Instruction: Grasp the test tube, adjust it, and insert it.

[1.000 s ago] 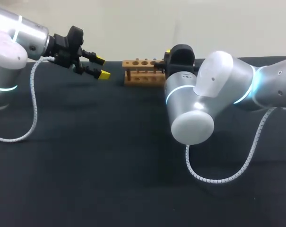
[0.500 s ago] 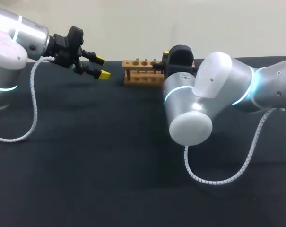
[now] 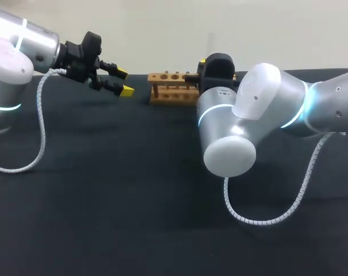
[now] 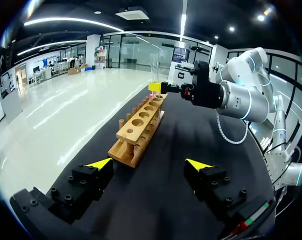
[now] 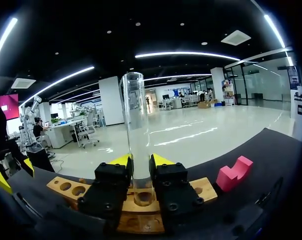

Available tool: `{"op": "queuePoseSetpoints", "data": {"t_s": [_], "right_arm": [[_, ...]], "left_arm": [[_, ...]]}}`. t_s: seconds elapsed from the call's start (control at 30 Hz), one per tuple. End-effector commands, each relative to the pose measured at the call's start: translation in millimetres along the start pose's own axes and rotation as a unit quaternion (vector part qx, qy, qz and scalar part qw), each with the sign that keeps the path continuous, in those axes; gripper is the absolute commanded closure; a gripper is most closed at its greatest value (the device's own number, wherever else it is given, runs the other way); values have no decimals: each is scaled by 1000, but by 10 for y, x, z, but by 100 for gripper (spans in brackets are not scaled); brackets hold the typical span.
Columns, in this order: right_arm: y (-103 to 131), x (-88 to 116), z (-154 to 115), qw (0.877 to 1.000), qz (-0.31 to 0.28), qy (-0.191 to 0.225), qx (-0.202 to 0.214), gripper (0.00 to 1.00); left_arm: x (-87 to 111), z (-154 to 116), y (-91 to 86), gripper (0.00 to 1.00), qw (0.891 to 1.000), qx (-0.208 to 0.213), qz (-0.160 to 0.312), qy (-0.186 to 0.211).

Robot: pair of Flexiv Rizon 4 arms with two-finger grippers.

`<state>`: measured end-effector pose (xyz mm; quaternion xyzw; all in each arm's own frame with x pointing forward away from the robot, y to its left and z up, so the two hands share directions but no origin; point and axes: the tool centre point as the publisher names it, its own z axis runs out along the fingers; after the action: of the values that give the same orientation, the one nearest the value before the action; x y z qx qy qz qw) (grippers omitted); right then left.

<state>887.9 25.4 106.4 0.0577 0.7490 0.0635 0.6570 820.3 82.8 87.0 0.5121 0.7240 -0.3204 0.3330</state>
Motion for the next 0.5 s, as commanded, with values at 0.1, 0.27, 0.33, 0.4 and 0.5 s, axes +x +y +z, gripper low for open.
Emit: {"op": "queuePoseSetpoints", "data": {"t_s": [0.1,0.27,0.33,0.4,0.5], "right_arm": [[24,-18,-60,1000,-1,-2,2,100],[26,-21,-77,1000,-2,-3,4,76],[25,-21,-82,1000,-2,-3,5,71],[22,-20,-89,1000,-2,-3,6,61],[19,-21,-100,1000,-3,-3,7,56]], "left_arm": [[11,1,-2,0,1000,-1,2,-2],[11,1,-2,0,1000,-1,2,-2],[11,1,-2,0,1000,-1,2,-2],[11,1,-2,0,1000,-1,2,-2],[11,1,-2,0,1000,-1,2,-2]]}}
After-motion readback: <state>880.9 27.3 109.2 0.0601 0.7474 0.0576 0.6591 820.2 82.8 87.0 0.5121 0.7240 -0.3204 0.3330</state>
